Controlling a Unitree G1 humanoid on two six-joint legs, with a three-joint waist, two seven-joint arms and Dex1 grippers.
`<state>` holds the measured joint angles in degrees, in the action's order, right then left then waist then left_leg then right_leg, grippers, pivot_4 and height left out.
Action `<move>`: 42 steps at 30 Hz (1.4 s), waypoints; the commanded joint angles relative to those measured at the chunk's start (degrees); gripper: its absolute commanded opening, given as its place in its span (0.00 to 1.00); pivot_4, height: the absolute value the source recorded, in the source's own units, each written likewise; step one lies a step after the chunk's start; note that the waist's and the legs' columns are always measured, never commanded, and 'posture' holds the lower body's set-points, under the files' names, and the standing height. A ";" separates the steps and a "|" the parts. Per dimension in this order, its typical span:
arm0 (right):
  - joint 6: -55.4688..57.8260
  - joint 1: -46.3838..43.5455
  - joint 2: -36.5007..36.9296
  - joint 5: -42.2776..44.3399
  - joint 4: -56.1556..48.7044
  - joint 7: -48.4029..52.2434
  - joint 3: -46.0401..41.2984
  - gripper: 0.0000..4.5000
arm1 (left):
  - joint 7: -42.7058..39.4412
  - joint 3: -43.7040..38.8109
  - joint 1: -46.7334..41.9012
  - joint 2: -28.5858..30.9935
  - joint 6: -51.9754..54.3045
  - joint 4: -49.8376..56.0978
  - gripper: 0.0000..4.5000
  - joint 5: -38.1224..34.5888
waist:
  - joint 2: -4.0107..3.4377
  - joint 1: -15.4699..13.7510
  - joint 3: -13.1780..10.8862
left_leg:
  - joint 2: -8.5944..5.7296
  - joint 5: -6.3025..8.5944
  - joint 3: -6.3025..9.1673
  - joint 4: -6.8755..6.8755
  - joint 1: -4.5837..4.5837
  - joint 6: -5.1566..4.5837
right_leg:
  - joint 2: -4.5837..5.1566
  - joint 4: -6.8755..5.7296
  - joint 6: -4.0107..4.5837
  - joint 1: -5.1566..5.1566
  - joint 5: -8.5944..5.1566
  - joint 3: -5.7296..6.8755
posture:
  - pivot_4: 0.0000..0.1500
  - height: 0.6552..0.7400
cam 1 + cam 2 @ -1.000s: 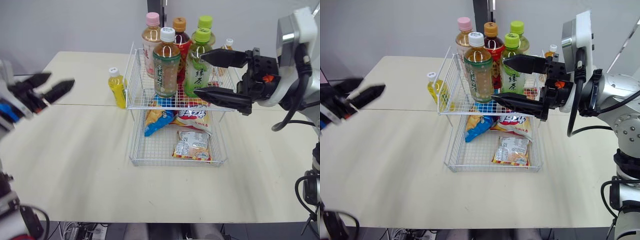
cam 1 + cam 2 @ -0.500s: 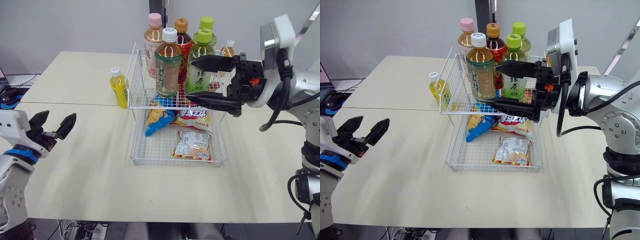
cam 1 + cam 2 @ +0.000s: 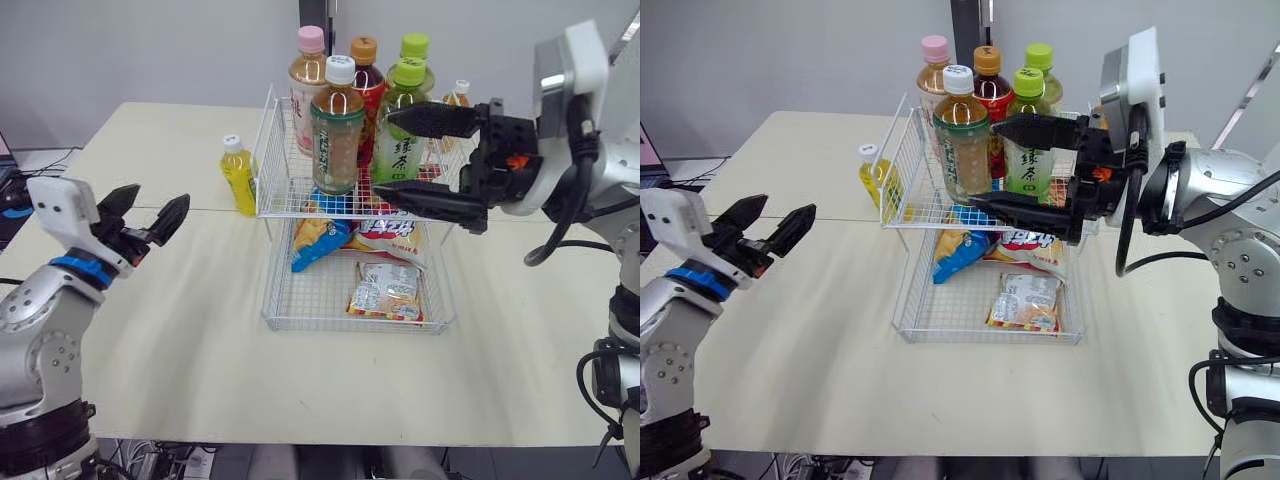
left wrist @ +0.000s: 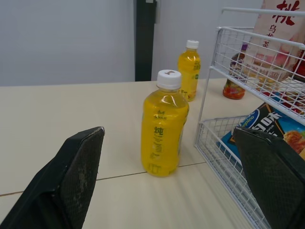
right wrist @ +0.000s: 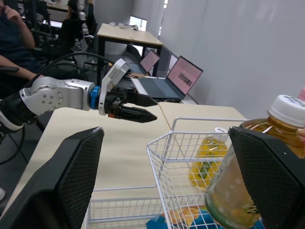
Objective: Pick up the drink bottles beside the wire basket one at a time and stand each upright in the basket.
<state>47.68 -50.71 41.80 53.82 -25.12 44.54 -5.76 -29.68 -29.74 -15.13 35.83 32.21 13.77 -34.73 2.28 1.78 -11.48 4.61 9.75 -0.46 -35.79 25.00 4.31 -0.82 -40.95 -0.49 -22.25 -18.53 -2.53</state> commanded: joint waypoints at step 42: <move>-4.48 -1.49 2.65 -1.06 -0.53 1.63 -4.24 1.00 | 0.10 16.94 -32.13 -6.27 -23.52 -42.72 0.99 17.92 | 0.00 -0.11 0.00 | -0.05 0.00 -0.01 0.01 0.03 0.00 | -0.02 0.03 -0.01 0.00 0.00 0.02 | 1.00 1.00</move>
<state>44.32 -50.77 43.97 51.91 -24.63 45.85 -7.90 -29.48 -13.17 -45.33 29.62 11.27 -27.32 -17.82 2.28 1.67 -11.48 4.56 9.74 -0.46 -35.78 25.03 4.31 -0.84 -40.92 -0.50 -22.24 -18.53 -2.49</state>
